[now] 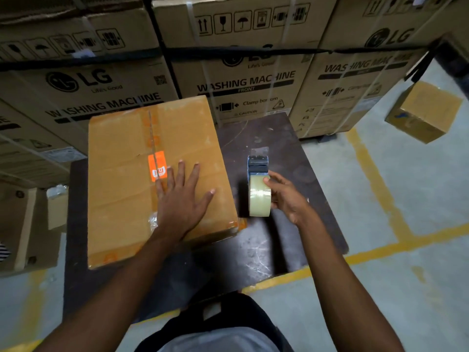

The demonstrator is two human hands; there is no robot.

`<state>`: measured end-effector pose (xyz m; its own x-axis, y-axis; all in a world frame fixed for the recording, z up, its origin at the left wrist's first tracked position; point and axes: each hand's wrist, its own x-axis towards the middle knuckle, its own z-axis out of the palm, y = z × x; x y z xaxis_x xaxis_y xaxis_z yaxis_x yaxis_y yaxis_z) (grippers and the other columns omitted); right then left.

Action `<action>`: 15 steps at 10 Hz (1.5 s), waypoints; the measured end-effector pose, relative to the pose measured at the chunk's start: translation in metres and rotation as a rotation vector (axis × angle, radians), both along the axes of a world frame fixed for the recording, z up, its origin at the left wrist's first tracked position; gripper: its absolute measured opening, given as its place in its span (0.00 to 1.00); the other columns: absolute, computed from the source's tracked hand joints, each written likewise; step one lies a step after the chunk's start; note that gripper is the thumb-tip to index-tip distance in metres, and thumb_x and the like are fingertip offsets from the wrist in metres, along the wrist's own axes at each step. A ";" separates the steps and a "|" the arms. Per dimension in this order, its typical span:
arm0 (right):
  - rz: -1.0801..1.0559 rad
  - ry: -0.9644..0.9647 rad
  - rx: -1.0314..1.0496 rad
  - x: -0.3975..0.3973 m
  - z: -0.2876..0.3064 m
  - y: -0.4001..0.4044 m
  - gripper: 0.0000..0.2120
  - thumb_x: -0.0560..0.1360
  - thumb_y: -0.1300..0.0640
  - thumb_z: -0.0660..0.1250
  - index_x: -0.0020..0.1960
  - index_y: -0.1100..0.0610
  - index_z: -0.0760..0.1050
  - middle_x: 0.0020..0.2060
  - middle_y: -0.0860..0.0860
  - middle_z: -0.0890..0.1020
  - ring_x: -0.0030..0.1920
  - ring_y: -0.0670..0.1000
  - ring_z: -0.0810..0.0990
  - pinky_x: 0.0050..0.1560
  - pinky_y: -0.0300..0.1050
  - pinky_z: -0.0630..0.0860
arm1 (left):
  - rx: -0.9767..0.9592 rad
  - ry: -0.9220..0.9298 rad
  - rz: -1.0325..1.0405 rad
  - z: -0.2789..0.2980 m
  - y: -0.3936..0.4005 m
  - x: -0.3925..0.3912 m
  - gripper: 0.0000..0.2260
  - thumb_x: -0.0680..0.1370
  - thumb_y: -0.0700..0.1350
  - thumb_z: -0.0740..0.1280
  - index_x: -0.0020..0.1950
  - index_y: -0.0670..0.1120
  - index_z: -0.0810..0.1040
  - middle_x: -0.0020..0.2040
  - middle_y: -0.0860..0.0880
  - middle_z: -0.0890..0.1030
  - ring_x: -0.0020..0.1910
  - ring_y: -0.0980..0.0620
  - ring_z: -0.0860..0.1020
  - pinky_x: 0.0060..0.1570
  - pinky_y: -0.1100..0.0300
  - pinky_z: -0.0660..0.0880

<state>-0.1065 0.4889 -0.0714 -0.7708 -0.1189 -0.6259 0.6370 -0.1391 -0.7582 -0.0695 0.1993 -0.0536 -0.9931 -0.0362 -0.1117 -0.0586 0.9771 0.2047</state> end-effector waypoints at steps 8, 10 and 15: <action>0.003 -0.231 0.094 -0.063 -0.111 -0.038 0.16 0.82 0.41 0.68 0.56 0.54 0.77 0.49 0.56 0.81 0.48 0.56 0.81 0.42 0.47 0.80 | -0.038 0.017 0.008 -0.003 0.000 -0.002 0.37 0.82 0.72 0.50 0.88 0.58 0.53 0.90 0.44 0.54 0.88 0.35 0.53 0.82 0.30 0.50; -0.020 -0.038 0.404 -0.060 -0.104 -0.043 0.29 0.74 0.30 0.70 0.57 0.54 0.71 0.52 0.55 0.79 0.51 0.55 0.79 0.54 0.51 0.76 | -0.039 0.010 0.009 -0.004 0.001 -0.002 0.37 0.82 0.72 0.50 0.88 0.58 0.53 0.90 0.45 0.54 0.88 0.35 0.52 0.82 0.31 0.50; 0.268 0.609 0.813 -0.028 -0.010 -0.064 0.30 0.86 0.41 0.57 0.85 0.48 0.57 0.86 0.53 0.61 0.85 0.58 0.59 0.81 0.63 0.61 | 0.054 0.057 0.057 0.018 -0.005 -0.019 0.35 0.84 0.66 0.53 0.89 0.55 0.53 0.89 0.44 0.56 0.86 0.36 0.57 0.81 0.31 0.54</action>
